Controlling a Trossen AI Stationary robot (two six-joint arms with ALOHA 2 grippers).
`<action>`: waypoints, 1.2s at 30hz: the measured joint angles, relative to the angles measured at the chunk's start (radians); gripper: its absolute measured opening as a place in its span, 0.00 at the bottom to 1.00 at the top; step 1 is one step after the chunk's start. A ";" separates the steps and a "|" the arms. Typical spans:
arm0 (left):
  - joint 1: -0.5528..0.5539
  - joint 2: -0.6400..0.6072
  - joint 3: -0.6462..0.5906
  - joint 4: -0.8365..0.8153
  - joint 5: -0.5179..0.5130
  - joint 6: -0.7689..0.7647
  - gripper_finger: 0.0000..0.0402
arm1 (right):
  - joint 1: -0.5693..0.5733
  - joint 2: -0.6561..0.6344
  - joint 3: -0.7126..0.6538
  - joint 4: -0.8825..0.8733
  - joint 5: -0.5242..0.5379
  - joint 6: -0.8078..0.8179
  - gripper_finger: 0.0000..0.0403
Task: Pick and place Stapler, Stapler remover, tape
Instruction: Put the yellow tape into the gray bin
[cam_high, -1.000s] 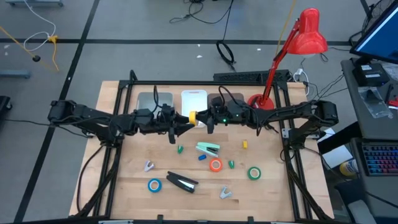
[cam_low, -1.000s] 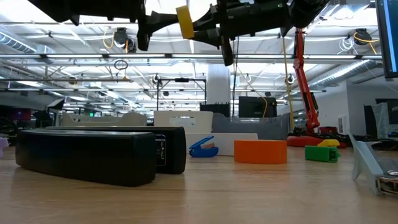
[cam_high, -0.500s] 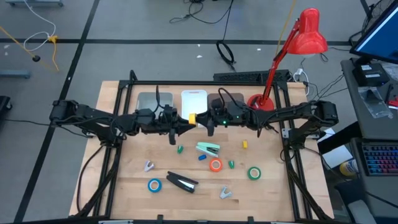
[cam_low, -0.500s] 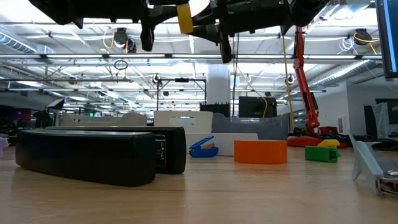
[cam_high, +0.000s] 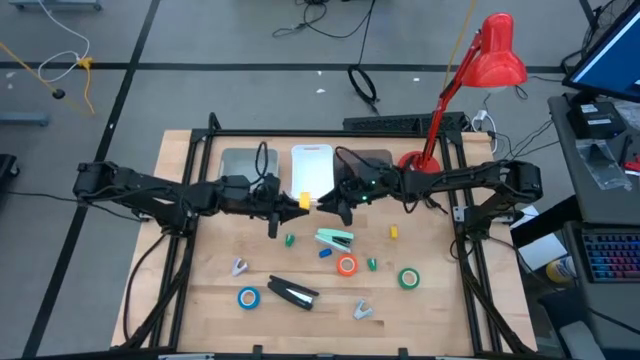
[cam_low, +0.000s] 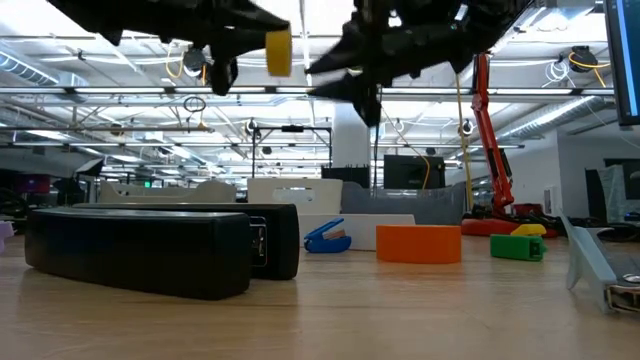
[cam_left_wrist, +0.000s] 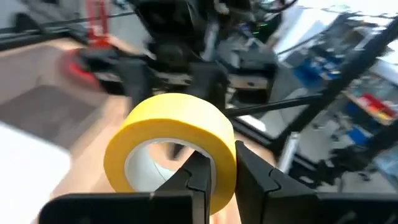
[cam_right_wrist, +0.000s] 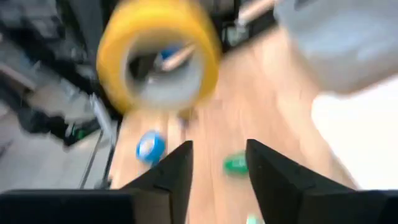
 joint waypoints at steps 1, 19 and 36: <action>0.006 -0.015 0.000 -0.039 -0.021 0.002 0.10 | -0.004 0.000 0.000 -0.034 -0.030 -0.005 0.39; 0.275 -0.118 0.226 -0.989 -0.356 0.143 0.10 | -0.029 -0.029 0.000 -0.215 -0.125 -0.094 0.45; 0.639 0.239 0.298 -1.080 -0.070 0.260 0.10 | -0.071 -0.462 -0.153 -0.218 -0.116 -0.303 0.45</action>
